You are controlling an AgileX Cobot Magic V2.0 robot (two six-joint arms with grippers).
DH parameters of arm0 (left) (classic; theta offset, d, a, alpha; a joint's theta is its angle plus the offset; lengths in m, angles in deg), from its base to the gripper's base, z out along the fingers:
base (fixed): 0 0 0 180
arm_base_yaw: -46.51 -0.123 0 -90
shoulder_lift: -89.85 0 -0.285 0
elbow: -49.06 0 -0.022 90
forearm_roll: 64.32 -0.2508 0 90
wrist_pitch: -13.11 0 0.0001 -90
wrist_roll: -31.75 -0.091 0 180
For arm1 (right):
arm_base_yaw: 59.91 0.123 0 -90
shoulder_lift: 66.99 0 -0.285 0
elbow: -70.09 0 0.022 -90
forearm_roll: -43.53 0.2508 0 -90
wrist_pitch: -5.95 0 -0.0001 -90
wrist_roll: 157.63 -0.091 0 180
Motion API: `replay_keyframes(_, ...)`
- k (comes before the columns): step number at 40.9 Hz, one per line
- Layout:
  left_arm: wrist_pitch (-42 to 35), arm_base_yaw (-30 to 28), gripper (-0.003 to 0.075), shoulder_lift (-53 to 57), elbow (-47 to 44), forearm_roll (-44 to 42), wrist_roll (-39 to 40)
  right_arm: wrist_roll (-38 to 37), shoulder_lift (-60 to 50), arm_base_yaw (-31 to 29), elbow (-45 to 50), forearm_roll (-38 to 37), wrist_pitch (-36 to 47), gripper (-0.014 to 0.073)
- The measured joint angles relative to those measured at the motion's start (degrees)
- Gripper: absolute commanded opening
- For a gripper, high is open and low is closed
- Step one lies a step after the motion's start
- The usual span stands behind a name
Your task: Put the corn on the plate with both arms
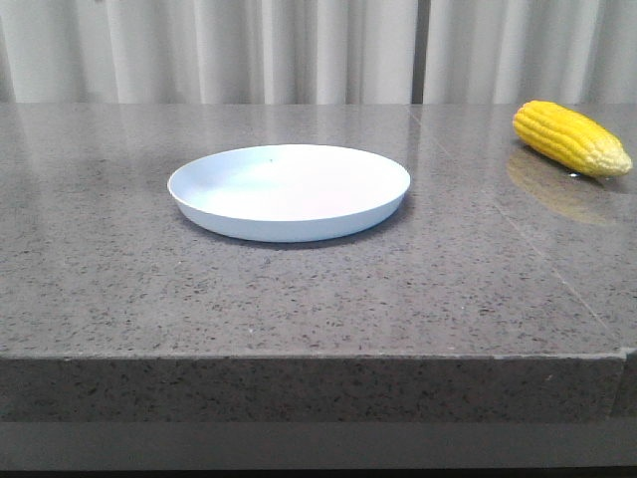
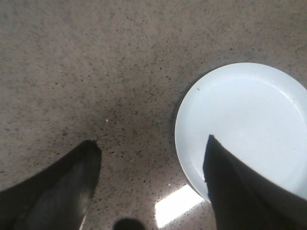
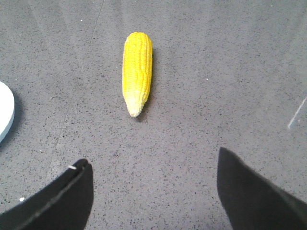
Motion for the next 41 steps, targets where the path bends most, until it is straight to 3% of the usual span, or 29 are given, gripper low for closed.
replay_keyframes(14, -3.1, 8.6, 0.0457, 18.7, -15.1, -9.9, 4.9, 0.0, 0.0, 0.0, 0.0, 0.0, 0.0, 0.0562)
replay_keyframes(32, -13.1, 8.8, 0.0457, 45.7, -45.6, -10.6, 12.7, 0.0, 0.0, 0.0, 0.0, 0.0, 0.0, 0.0562)
replay_keyframes(41, -13.9, 8.8, 0.0456, 56.1, -55.4, -12.1, 13.7, 0.0, 0.0, 0.0, 0.0, 0.0, 0.0, 0.0562)
